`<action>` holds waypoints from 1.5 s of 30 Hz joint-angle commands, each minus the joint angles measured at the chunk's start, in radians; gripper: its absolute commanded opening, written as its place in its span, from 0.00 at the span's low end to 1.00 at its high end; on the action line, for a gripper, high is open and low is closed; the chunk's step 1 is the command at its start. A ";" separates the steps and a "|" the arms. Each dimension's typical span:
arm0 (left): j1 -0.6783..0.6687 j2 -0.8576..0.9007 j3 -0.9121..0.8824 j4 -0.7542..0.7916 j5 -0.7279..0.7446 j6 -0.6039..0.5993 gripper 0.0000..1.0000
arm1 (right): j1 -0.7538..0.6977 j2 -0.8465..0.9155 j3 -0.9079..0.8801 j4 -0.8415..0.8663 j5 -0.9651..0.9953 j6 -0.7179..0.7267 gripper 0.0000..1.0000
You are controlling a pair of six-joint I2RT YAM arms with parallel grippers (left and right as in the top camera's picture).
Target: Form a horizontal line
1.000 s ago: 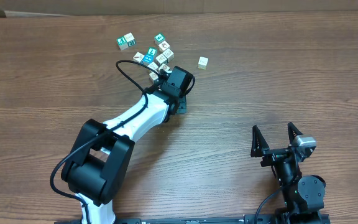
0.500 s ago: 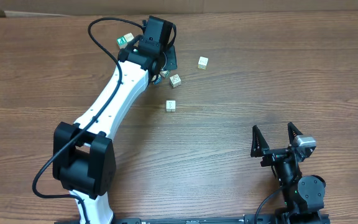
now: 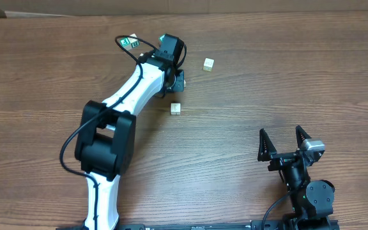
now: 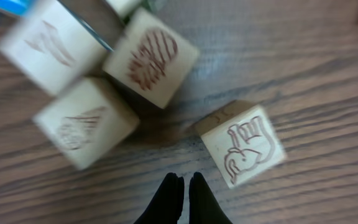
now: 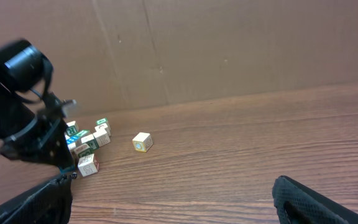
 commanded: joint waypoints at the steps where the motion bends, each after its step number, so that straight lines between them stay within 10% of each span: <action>1: -0.008 0.035 0.000 -0.001 0.041 0.034 0.04 | -0.005 -0.008 -0.010 0.006 0.005 -0.004 1.00; 26: -0.019 0.151 -0.002 0.063 0.089 0.034 0.04 | -0.005 -0.008 -0.010 0.006 0.005 -0.004 1.00; 39: -0.018 0.150 0.010 0.496 0.247 -0.075 0.04 | -0.005 -0.008 -0.010 0.006 0.006 -0.004 1.00; 45: -0.011 0.147 0.124 0.352 0.156 -0.072 0.04 | -0.005 -0.008 -0.010 0.006 0.005 -0.004 1.00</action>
